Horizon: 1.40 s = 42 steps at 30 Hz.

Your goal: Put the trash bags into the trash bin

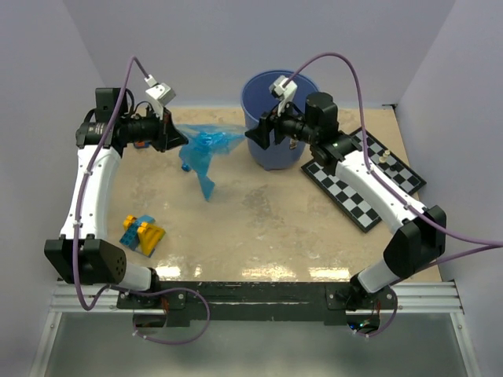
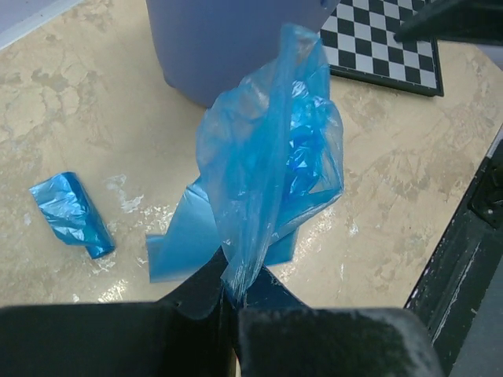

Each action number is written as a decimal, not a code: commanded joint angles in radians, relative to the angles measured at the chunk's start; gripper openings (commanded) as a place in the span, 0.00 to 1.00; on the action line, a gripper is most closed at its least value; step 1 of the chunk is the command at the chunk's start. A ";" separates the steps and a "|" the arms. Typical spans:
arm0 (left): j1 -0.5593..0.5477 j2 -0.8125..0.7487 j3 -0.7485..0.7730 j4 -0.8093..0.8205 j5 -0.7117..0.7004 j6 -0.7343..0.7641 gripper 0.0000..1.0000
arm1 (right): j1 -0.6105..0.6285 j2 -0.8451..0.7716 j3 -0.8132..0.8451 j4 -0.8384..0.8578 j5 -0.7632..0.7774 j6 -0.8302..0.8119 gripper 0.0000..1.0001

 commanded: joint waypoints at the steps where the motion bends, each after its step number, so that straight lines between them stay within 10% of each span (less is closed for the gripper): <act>1: 0.006 0.017 0.052 0.049 0.054 -0.052 0.00 | 0.058 -0.017 0.087 -0.018 -0.130 -0.212 0.73; 14: -0.023 0.045 0.193 -0.237 0.095 0.220 0.00 | 0.120 0.176 0.274 0.100 -0.156 -0.177 0.68; 30: -0.066 0.046 0.280 -0.333 0.083 0.361 0.00 | 0.161 0.386 0.495 -0.191 -0.421 -0.454 0.68; 37: -0.066 0.052 0.319 -0.311 0.042 0.384 0.00 | 0.174 0.437 0.519 -0.297 -0.391 -0.413 0.47; 42: -0.068 0.048 0.291 -0.246 -0.003 0.308 0.00 | 0.172 0.384 0.455 -0.204 -0.187 -0.266 0.00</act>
